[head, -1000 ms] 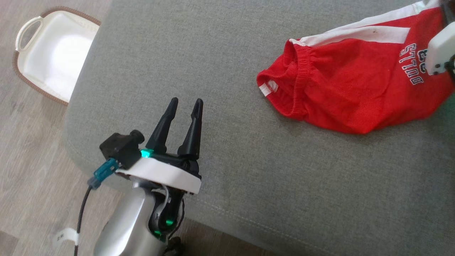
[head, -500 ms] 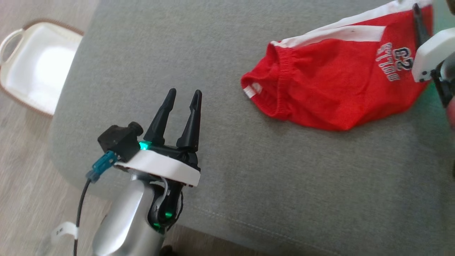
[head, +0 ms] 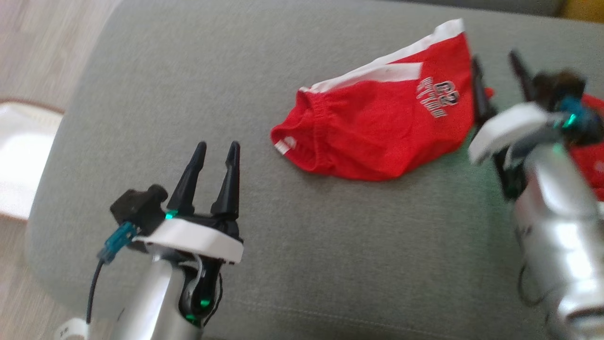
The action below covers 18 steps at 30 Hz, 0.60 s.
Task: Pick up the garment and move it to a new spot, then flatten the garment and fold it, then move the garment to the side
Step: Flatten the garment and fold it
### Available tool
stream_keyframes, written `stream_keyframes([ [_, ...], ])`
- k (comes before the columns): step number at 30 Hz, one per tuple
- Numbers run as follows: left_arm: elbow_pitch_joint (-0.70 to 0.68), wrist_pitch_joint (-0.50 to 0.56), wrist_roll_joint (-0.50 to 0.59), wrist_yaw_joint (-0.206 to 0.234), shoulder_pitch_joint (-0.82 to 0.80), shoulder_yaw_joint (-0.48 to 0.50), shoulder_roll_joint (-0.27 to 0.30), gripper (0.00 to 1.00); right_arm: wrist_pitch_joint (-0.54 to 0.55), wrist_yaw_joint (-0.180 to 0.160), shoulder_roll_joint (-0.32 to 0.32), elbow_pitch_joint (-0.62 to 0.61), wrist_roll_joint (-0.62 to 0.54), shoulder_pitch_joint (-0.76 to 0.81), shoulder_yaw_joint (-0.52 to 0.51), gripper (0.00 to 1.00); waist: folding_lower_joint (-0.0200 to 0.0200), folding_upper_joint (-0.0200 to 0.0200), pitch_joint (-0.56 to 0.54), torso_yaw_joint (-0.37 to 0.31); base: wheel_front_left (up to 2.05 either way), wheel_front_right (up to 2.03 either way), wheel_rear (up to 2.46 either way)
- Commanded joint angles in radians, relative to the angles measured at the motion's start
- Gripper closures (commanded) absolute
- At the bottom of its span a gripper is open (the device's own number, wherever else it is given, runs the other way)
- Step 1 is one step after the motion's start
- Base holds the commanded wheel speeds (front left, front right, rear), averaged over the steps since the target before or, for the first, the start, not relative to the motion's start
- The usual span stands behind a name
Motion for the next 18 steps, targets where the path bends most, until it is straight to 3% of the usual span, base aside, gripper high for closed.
stream_keyframes([
  [1,-0.029,-0.005,0.007,-0.005,-0.017,0.039,0.011,0.0,-0.013,-0.001,0.023,-0.042,0.007,0.003,0.015,0.0,0.0,-0.0001,-0.037,-0.037,0.0,0.0,0.0],
  [9,-0.028,-0.005,0.02,-0.017,0.045,0.073,0.011,0.0,-0.011,-0.001,0.084,-0.267,0.046,0.238,0.01,0.0,0.0,-0.0001,-0.091,-0.064,0.0,0.0,0.0],
  [18,-0.028,-0.005,0.021,-0.023,0.063,0.058,0.011,0.0,0.073,-0.001,0.1,-0.407,0.036,0.287,0.027,0.0,0.0,-0.0001,-0.09,-0.004,0.0,0.0,0.0],
])
